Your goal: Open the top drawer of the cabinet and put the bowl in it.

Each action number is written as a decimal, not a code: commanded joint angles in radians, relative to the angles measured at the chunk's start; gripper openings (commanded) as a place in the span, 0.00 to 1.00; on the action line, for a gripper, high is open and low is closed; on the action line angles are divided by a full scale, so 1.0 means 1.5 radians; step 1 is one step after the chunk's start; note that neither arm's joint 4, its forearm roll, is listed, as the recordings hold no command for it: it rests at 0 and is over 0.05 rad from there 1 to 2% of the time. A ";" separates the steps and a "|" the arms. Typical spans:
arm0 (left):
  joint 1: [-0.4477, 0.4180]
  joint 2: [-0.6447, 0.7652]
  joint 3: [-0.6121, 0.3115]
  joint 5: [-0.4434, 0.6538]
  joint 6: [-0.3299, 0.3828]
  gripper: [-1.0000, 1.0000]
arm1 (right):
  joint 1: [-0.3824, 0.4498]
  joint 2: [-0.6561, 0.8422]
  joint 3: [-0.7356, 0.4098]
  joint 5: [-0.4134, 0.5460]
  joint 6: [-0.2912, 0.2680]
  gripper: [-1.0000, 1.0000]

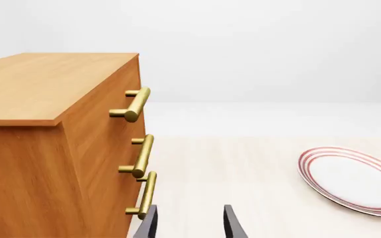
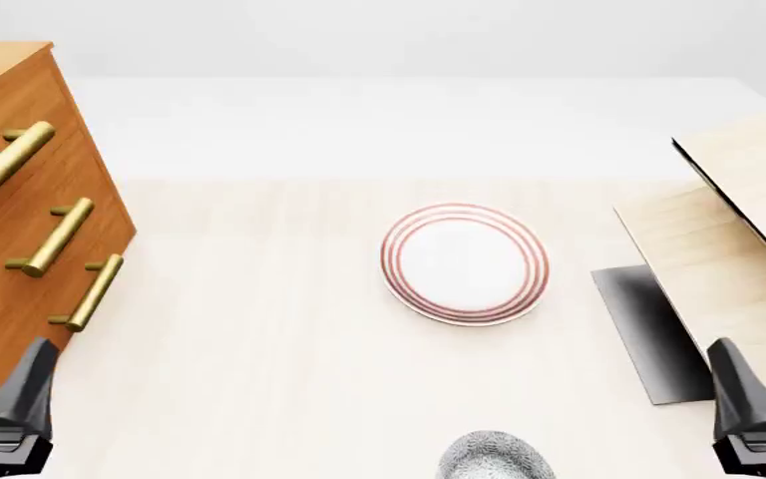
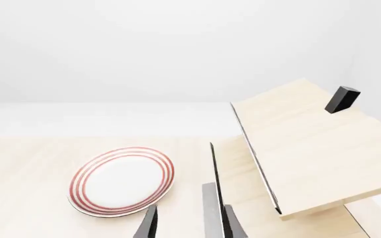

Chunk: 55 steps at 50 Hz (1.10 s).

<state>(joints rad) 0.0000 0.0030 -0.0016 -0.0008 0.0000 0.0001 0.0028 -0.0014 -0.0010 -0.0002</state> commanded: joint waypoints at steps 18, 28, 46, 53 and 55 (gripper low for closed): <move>-0.003 0.000 -0.002 -0.003 0.015 1.00 | 0.001 0.005 -0.002 -0.002 -0.001 1.00; -0.016 0.002 -0.006 -0.001 0.070 1.00 | 0.001 0.005 -0.002 -0.002 -0.001 1.00; -0.029 0.135 -0.046 -0.062 0.224 1.00 | 0.001 0.004 -0.002 -0.002 -0.001 1.00; -0.040 0.168 -0.093 -0.058 0.268 1.00 | 0.001 0.004 -0.002 -0.002 -0.001 1.00; -0.038 0.172 -0.099 -0.057 0.264 1.00 | 0.001 0.004 -0.002 -0.002 -0.001 1.00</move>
<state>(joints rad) -0.0462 0.1874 -0.0898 -0.0730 0.3108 0.0022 0.0109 -0.0046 -0.0043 -0.0016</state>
